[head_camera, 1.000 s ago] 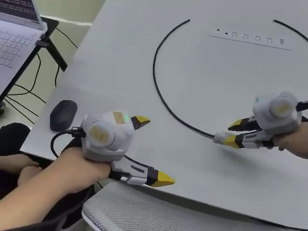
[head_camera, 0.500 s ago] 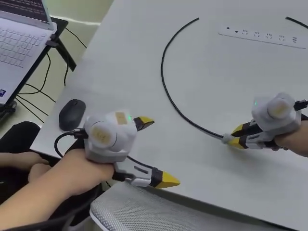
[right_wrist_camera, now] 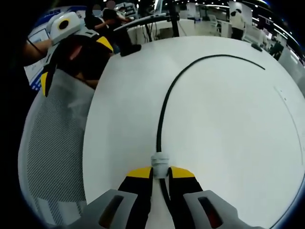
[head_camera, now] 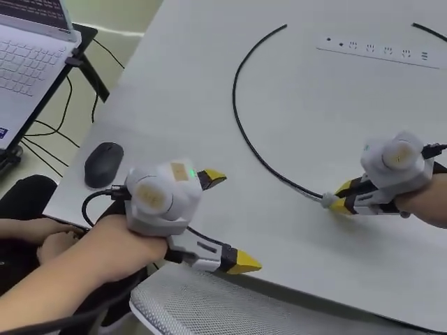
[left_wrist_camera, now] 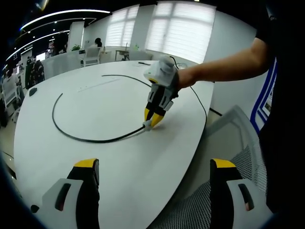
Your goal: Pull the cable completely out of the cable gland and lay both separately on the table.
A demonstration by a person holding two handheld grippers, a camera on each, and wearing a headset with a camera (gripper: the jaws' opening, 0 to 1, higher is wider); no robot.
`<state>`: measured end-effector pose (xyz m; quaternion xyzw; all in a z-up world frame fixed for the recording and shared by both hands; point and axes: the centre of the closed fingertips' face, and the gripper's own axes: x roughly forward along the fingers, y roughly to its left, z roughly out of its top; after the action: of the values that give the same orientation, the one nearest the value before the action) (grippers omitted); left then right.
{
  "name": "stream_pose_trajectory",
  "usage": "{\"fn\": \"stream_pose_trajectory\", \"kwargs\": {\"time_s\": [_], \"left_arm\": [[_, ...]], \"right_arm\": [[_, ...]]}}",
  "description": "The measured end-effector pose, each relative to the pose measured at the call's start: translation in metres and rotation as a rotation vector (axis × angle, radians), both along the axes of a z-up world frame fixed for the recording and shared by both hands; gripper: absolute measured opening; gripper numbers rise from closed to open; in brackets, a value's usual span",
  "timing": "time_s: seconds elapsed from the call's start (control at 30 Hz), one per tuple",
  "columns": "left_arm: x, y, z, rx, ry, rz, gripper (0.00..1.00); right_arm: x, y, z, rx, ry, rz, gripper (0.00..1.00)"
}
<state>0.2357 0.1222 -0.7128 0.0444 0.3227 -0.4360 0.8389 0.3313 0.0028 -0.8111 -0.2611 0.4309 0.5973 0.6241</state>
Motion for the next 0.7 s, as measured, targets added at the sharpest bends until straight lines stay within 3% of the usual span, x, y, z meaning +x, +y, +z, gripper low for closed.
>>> {"fn": "stream_pose_trajectory", "kwargs": {"time_s": [0.2, 0.47, 0.57, 0.7], "left_arm": [[0.004, -0.008, 0.009, -0.007, -0.017, -0.009, 0.96], [0.008, -0.03, 0.024, -0.026, -0.049, -0.038, 0.95], [0.012, -0.039, 0.037, -0.075, -0.056, -0.029, 0.95], [0.018, -0.047, 0.048, -0.1, -0.072, -0.025, 0.94]], "right_arm": [[-0.003, -0.001, 0.023, 0.005, 0.001, 0.01, 0.08], [-0.009, 0.005, 0.064, 0.038, -0.021, 0.045, 0.08], [-0.013, 0.006, 0.077, 0.038, -0.031, 0.076, 0.07], [-0.017, 0.005, 0.09, 0.038, -0.044, 0.096, 0.07]]}}
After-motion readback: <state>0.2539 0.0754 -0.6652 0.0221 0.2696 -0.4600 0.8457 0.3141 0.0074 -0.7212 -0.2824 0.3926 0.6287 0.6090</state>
